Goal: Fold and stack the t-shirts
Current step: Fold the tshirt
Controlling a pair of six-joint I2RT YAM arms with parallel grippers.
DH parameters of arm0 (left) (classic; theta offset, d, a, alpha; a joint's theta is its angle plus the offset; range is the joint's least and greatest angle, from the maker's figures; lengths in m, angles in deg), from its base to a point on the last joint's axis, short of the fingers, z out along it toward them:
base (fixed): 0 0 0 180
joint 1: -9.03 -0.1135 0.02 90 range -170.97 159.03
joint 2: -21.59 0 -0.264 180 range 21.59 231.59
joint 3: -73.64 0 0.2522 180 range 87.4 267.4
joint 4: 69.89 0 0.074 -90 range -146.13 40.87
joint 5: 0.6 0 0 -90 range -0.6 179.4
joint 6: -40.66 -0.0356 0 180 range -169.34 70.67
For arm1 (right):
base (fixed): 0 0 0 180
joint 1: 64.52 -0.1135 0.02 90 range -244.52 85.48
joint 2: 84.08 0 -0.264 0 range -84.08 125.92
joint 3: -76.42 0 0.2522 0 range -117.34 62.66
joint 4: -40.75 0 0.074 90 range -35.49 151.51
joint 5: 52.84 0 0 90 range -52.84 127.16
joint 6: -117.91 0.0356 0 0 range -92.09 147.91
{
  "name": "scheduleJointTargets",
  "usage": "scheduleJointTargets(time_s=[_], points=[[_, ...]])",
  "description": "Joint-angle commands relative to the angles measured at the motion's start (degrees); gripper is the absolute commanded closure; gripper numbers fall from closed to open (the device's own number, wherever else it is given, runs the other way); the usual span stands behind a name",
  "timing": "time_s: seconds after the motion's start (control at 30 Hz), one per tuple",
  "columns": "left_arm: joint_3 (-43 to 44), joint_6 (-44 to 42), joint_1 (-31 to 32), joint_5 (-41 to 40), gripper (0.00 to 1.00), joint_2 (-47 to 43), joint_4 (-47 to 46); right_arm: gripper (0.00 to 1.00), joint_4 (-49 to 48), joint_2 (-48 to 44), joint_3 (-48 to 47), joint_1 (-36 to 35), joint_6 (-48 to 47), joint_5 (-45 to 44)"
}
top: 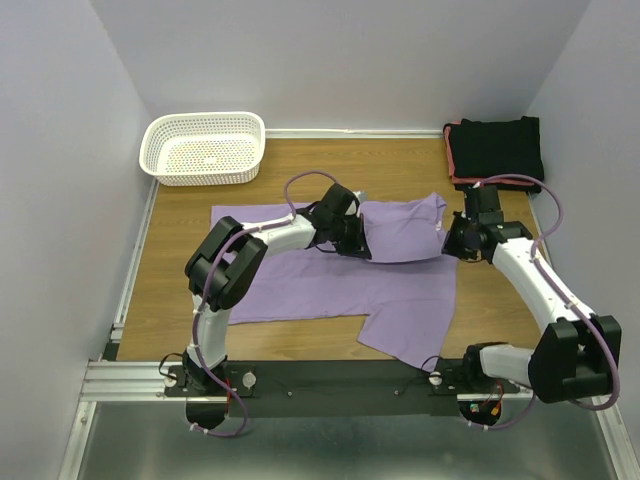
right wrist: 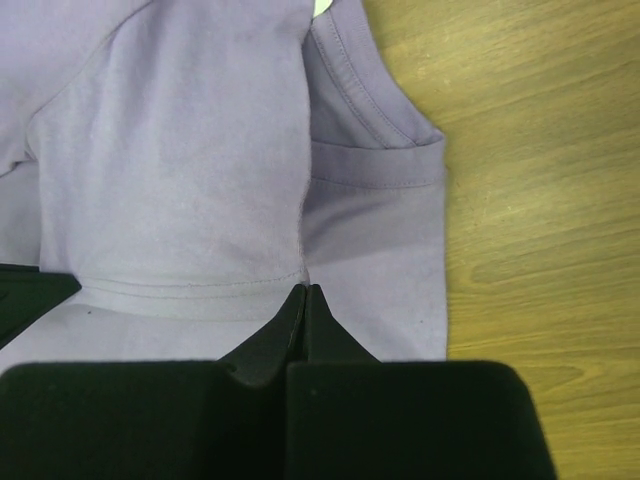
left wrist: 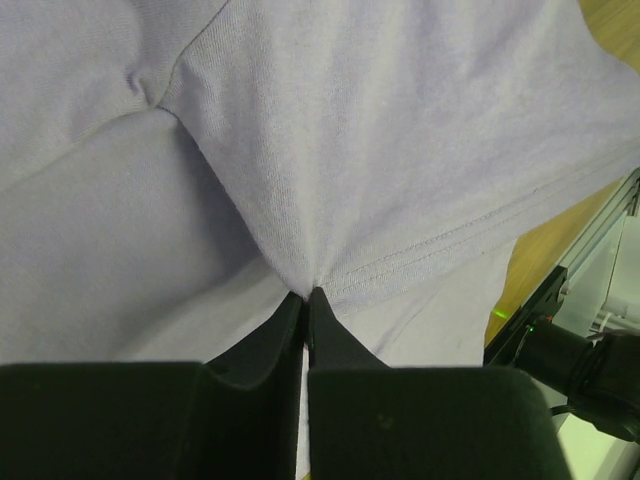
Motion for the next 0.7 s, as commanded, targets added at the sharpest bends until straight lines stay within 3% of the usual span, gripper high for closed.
scheduleJointTargets(time_s=[0.0, 0.1, 0.47, 0.5, 0.53, 0.63, 0.67], points=[[0.86, 0.41, 0.49, 1.17, 0.89, -0.16, 0.43, 0.99, 2.49, -2.71, -0.48, 0.48, -0.23, -4.27], [1.13, 0.49, 1.1, 1.44, 0.88, 0.64, 0.43, 0.99, 3.28, -2.8, 1.01, 0.39, 0.56, -3.13], [-0.36, 1.72, 2.25, 1.61, 0.62, 1.87, -1.16, 0.94, 3.54, -5.6, 11.12, 0.39, 6.63, 1.45], [-0.36, 1.64, 2.25, 1.44, 0.59, 1.69, -1.24, 0.9, 3.46, -6.13, 11.21, 0.39, 6.72, 1.71], [-0.36, 1.72, 2.25, 1.26, 0.52, 1.26, -1.42, 0.8, 3.11, -6.4, 10.86, 0.39, 6.28, 1.8], [-0.54, 2.08, 2.07, 0.03, 0.4, -0.58, -1.42, 0.67, 2.14, -6.67, 8.93, 0.39, 5.67, 0.57], [-0.63, 2.25, 1.46, -0.32, 0.39, -1.29, -1.25, 0.58, 1.7, -6.14, 6.66, 0.39, 5.23, 0.13]])
